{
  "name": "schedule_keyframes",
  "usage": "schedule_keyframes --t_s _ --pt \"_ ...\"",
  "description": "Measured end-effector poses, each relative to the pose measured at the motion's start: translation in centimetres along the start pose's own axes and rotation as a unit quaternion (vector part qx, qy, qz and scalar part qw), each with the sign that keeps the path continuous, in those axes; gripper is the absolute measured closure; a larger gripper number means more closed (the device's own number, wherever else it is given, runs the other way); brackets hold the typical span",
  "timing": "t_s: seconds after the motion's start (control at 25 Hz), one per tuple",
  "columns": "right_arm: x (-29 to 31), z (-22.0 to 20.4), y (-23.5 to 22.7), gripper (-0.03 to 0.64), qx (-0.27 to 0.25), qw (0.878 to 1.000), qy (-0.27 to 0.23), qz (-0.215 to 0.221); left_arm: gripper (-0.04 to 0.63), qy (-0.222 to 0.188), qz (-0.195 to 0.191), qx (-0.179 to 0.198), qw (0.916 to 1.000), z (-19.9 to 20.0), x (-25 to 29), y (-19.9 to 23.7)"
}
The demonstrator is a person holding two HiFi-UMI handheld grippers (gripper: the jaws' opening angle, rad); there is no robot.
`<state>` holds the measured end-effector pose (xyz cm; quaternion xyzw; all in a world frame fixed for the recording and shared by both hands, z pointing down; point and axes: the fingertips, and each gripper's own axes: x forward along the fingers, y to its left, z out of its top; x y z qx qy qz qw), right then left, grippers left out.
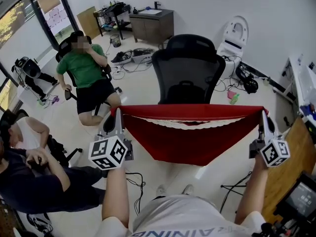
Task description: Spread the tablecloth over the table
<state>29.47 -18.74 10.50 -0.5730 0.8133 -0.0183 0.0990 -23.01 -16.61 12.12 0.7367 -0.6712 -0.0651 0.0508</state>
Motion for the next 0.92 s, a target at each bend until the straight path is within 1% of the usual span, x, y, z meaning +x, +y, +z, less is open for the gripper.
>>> schedule_keyframes --t_s 0.16,0.48,0.64,0.92 --pt "-0.2 0.6 0.2 0.598 -0.009 1.000 -0.001 -0.003 0.580 0.000 -0.003 -0.001 1.0000 0.1 0.1 -0.1" --pt "-1.0 0.9 0.4 0.598 -0.006 1.000 -0.004 -0.007 0.580 0.003 -0.012 -0.003 0.9999 0.5 0.1 -0.2" --pt "-0.5 0.6 1.1 0.598 -0.007 1.000 -0.006 0.002 0.580 -0.001 -0.008 0.000 1.0000 0.8 -0.4 0.3" --pt "-1.5 0.9 -0.1 0.598 -0.017 1.000 -0.017 0.008 0.580 -0.012 -0.013 -0.008 0.9998 0.1 -0.4 -1.2"
